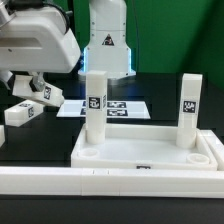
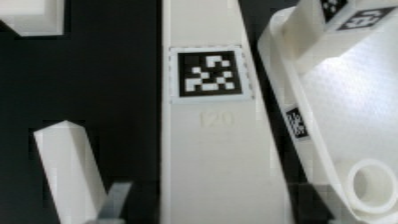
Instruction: Assemble desk
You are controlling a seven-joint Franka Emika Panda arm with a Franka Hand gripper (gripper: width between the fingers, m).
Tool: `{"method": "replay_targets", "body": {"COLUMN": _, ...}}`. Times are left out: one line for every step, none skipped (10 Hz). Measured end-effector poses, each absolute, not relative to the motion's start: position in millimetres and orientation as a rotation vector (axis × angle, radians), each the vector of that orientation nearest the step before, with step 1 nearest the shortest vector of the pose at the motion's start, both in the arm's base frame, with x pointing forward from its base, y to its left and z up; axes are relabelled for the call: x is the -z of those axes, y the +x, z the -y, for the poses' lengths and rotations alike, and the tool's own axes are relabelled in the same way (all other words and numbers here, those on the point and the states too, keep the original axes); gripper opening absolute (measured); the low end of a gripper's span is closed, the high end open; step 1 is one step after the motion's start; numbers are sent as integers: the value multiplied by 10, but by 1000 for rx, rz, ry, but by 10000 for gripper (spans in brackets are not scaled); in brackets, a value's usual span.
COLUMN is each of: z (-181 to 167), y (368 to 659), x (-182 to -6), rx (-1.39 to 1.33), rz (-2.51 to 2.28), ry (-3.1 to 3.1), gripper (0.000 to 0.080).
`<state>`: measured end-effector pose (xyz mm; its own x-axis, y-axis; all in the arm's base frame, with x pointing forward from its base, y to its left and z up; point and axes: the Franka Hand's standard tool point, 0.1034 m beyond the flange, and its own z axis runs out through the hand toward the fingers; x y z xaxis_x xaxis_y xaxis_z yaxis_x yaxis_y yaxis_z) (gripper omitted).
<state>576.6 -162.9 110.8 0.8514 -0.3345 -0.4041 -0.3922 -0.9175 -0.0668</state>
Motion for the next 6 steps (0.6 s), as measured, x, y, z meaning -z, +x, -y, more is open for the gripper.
{"method": "replay_targets", "body": {"z": 1641, "y": 5836, "x": -1107, "rx": -436, "rz": -582, "ry": -2932, "gripper": 291}}
{"method": "replay_targets", "body": {"z": 1649, "y": 5847, "x": -1113, "rx": -286, "rz": -597, "ry": -2975, "gripper": 291}}
{"method": "replay_targets", "body": {"z": 1622, "y": 5825, "x": -1122, "rx": -228, "rz": -613, "ry": -2986, "gripper": 291}}
{"method": "replay_targets", "body": {"z": 1547, "y": 5970, "x": -1198, "rx": -90, "rz": -610, "ry": -3014, "gripper": 291}}
{"method": "replay_targets", "body": {"z": 1464, "y": 6079, "x": -1289, "rx": 26, "rz": -587, "ry": -3034, "gripper": 291}}
{"method": "replay_targets", "body": {"z": 1383, "y": 6185, "x": -1347, "rx": 147, "rz": -581, "ry": -3050, "gripper": 291}}
